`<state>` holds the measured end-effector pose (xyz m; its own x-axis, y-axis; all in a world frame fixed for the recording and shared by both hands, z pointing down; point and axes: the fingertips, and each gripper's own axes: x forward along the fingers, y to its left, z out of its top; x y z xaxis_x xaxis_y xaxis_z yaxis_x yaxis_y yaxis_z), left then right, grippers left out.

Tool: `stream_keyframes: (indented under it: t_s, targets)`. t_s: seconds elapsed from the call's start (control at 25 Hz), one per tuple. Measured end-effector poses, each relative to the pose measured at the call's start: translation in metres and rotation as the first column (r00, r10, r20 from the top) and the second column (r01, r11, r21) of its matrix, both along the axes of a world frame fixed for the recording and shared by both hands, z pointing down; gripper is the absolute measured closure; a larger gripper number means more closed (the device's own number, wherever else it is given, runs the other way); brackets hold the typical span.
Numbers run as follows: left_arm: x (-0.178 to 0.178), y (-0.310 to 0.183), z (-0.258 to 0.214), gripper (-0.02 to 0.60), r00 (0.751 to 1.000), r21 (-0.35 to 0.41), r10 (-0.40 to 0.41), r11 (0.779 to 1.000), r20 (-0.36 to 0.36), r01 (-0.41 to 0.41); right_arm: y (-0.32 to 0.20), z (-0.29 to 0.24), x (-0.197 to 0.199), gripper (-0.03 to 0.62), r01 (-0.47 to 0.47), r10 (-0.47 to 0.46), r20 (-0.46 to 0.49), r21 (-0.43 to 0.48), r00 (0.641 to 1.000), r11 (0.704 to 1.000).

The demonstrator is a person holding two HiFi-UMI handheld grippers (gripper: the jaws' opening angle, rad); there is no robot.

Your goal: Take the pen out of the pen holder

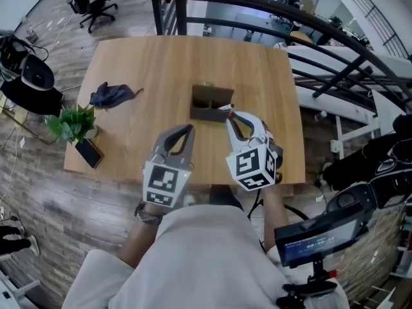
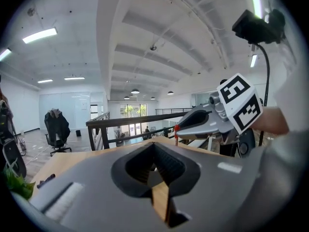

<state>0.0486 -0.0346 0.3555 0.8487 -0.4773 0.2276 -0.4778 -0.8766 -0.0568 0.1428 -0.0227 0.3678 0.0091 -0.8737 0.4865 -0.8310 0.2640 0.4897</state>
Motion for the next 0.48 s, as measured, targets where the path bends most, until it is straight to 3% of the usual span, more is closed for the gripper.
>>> stream_keyframes:
  t_s: [0.48]
  targets:
    - [0.008, 0.030, -0.021, 0.581, 0.996, 0.072, 0.084, 0.994, -0.039, -0.081, 0.052, -0.031, -0.004, 0.548, -0.109, 0.094, 0.105, 0.143, 0.990, 0.984]
